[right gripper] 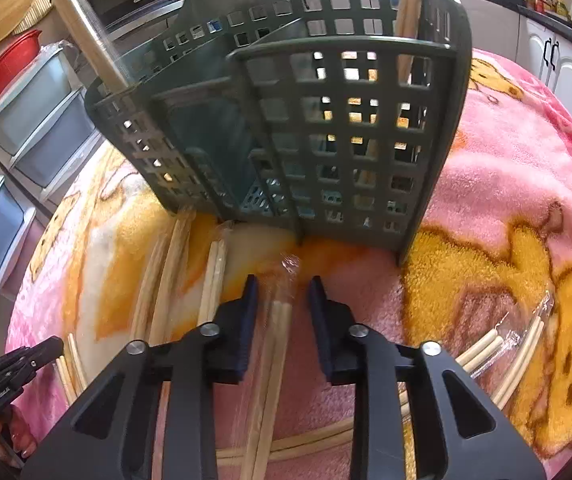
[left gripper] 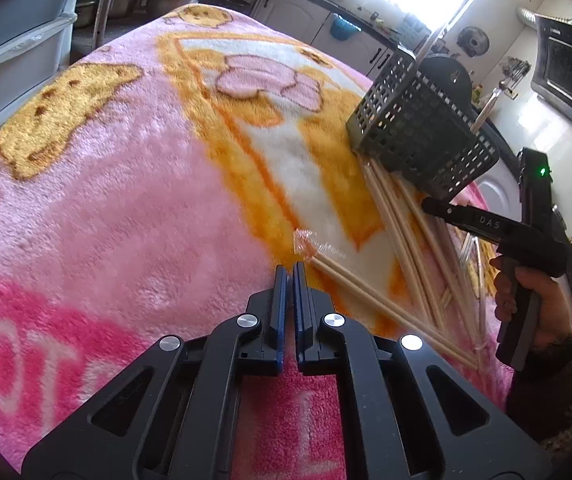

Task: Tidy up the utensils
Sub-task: 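Close the left tool on wrapped chopsticks while the right tool grasps chopsticks beside the basket, then raise chopsticks over the basket with the left tool while the right tool lowers its chopsticks in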

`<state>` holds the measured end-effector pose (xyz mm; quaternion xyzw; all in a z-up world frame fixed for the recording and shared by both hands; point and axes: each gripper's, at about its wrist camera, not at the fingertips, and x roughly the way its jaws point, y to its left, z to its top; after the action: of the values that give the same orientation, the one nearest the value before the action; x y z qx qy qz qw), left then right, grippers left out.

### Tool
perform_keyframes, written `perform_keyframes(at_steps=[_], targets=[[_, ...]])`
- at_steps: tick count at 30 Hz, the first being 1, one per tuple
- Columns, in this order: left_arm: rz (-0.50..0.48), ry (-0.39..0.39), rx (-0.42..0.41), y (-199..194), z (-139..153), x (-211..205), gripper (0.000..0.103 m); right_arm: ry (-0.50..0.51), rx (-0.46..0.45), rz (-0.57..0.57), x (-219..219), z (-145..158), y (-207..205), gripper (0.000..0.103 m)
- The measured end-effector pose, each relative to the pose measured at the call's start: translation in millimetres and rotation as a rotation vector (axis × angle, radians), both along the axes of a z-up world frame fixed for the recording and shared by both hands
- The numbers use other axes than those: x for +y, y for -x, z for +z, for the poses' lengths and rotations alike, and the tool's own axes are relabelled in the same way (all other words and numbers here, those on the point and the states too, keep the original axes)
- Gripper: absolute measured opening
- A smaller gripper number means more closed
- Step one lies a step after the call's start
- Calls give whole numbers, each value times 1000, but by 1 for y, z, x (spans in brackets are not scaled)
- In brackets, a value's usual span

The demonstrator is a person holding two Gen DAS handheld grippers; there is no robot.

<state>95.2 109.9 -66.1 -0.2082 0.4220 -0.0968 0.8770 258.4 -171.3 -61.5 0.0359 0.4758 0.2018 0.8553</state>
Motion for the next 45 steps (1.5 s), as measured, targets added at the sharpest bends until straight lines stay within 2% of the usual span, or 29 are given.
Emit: perform_keyframes(at_steps=[4, 14, 29, 39, 45], targets=[[8, 13, -33, 2, 11, 4, 1, -10, -3, 10, -5, 4, -2, 12], [-17, 48, -164, -2, 61, 3, 1, -90, -96, 22, -26, 49, 16, 11], [-195, 79, -305, -15, 122, -52, 0, -177, -291, 5, -64, 122, 56, 11], [-296, 82, -383, -26, 154, -84, 0, -185, -421, -32, -80, 151, 77, 11], [-323, 76, -429, -35, 172, -97, 0, -171, -483, -42, -82, 163, 85, 11]])
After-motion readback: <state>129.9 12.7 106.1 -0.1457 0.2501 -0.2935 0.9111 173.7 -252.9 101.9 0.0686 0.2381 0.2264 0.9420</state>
